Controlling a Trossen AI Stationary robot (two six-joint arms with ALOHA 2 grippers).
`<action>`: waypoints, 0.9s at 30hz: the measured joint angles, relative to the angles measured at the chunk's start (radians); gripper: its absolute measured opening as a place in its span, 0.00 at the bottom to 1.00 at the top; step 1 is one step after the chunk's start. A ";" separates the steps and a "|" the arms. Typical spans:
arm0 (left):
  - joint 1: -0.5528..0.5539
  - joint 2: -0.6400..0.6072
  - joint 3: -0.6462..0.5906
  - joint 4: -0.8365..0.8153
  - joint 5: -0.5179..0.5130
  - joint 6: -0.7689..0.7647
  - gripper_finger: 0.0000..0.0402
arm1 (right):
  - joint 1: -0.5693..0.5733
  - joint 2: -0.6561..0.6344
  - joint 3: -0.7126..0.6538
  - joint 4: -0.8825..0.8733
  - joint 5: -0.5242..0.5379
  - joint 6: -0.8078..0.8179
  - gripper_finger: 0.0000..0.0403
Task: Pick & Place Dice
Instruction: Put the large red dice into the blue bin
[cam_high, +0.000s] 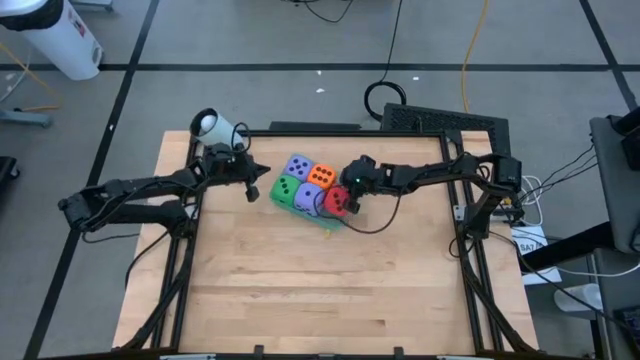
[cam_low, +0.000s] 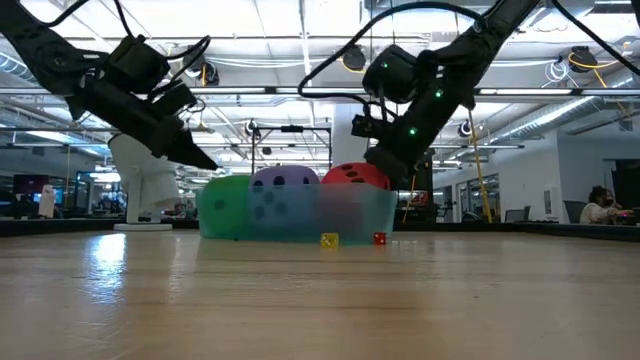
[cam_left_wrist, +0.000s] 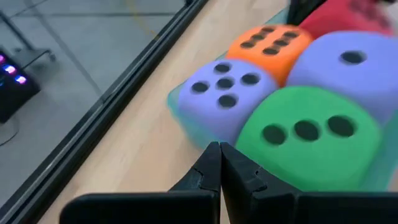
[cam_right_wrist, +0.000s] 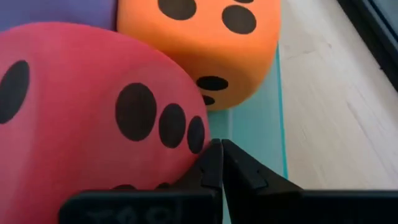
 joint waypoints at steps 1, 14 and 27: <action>0.000 0.004 0.000 0.010 0.019 0.000 0.01 | -0.002 0.000 -0.007 0.009 -0.012 -0.008 0.00; 0.000 0.004 0.000 0.009 0.039 0.000 0.01 | 0.081 -0.083 -0.048 0.222 0.122 -0.083 0.00; -0.005 0.003 0.000 -0.146 0.050 0.024 0.01 | 0.188 -0.097 -0.048 0.261 0.161 -0.160 0.00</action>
